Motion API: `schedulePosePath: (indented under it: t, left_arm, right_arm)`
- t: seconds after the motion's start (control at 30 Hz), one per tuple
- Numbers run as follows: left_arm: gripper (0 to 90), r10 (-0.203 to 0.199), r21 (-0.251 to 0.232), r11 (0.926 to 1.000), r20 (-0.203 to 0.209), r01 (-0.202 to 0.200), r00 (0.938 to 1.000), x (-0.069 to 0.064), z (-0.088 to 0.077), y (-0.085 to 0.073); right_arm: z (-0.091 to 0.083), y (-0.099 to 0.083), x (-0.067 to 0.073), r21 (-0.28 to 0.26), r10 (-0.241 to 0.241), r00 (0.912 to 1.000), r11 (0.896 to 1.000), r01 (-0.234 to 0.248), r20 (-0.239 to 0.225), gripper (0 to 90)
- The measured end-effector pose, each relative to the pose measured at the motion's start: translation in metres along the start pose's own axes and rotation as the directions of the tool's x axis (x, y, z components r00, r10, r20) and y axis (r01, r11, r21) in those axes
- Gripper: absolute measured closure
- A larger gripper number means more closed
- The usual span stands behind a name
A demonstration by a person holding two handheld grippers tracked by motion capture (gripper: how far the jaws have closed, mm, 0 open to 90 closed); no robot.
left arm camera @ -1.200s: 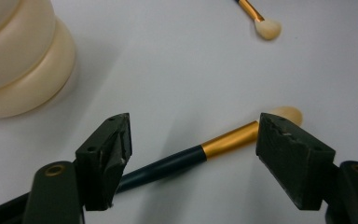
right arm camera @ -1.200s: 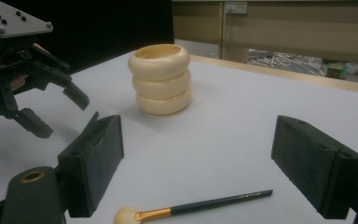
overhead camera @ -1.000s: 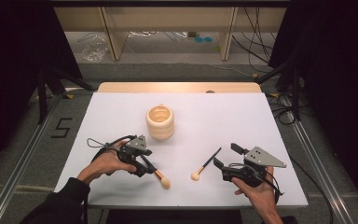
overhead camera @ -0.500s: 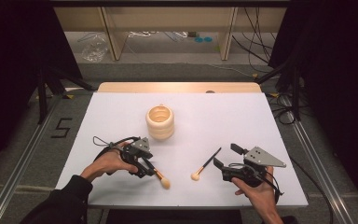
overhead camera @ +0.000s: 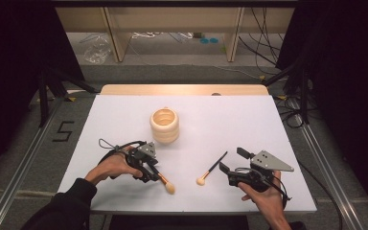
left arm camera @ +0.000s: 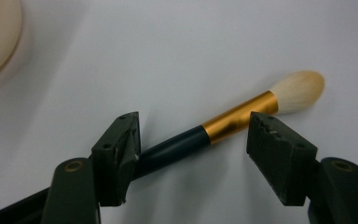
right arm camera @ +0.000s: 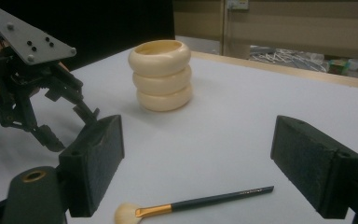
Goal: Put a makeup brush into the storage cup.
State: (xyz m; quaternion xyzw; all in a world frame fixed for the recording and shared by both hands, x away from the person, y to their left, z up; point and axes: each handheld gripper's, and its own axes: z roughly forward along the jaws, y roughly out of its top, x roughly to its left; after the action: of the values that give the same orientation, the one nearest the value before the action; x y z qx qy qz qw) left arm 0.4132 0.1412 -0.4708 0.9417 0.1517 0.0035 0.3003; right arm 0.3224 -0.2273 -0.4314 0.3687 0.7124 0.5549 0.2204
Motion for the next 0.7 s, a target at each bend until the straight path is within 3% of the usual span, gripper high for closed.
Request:
schedulePosePath:
  t: [0.1,0.23,0.37,0.7]
  left_arm:
    - [36.1,0.011,0.008,0.9999,0.004,-0.011,0.9999,0.0006,0.0012,-0.0001]
    - [38.0,-0.005,0.019,0.9998,0.011,0.005,0.9999,0.0003,0.0016,-0.0014]
    - [39.7,0.020,0.035,0.9992,0.016,-0.020,0.9997,0.0010,0.0001,-0.0019]
    - [46.0,0.026,0.066,0.9974,0.020,-0.027,0.9995,0.0010,-0.0009,-0.0030]
  right_arm:
    - [0.0000,0.0000,0.0000,0.000,0.000,1.0000,1.000,0.000,0.000,18.3]
    - [0.0000,-0.0001,0.0000,0.000,0.002,1.0000,1.000,-0.002,0.000,18.4]
    - [0.0000,0.0000,0.0001,0.000,0.003,1.0000,1.000,-0.003,0.000,18.4]
    - [0.0001,-0.0001,0.0000,0.002,0.006,1.0000,1.000,-0.006,0.000,18.7]
